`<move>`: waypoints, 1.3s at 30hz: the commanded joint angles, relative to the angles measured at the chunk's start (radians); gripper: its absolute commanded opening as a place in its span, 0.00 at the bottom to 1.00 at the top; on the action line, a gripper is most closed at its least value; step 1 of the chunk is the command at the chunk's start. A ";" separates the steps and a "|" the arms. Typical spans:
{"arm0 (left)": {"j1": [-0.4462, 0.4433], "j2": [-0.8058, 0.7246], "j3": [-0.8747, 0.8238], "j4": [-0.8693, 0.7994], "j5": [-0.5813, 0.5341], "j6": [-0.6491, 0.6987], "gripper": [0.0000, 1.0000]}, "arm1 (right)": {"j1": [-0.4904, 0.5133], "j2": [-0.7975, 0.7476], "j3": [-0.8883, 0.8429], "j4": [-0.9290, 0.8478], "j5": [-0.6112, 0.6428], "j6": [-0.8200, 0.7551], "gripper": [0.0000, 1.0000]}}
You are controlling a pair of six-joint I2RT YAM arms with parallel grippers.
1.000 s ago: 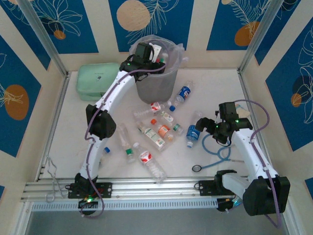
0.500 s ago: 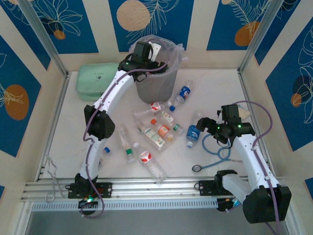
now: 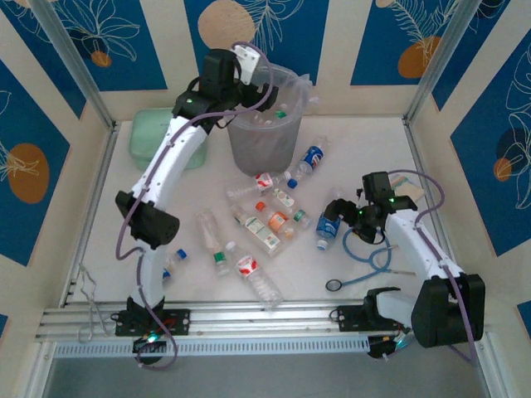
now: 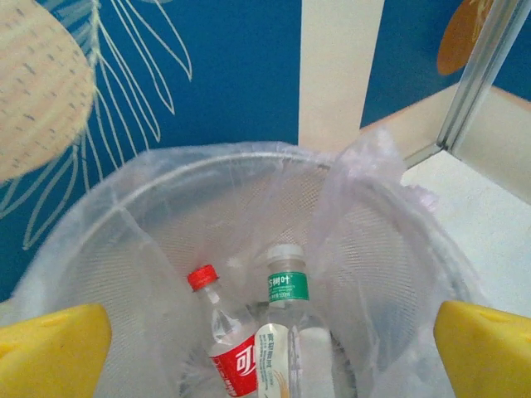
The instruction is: Put the plastic bottles in the bin
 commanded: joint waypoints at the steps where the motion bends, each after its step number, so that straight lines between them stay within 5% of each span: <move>1: -0.009 -0.148 -0.120 0.032 0.034 0.025 0.99 | 0.005 0.038 0.019 0.050 -0.027 0.021 0.97; 10: -0.015 -0.739 -0.980 0.288 -0.008 -0.148 1.00 | -0.018 0.171 0.030 0.140 -0.028 -0.006 0.93; 20: -0.048 -1.164 -1.640 0.377 -0.155 -0.503 0.97 | -0.044 0.265 0.043 0.236 -0.048 -0.012 0.77; 28: -0.078 -1.166 -1.849 0.482 -0.124 -0.700 0.94 | -0.043 0.306 0.036 0.268 -0.065 0.010 0.63; 39: -0.082 -1.066 -1.818 0.496 -0.122 -0.670 0.95 | -0.070 0.207 0.060 0.185 -0.042 -0.006 0.51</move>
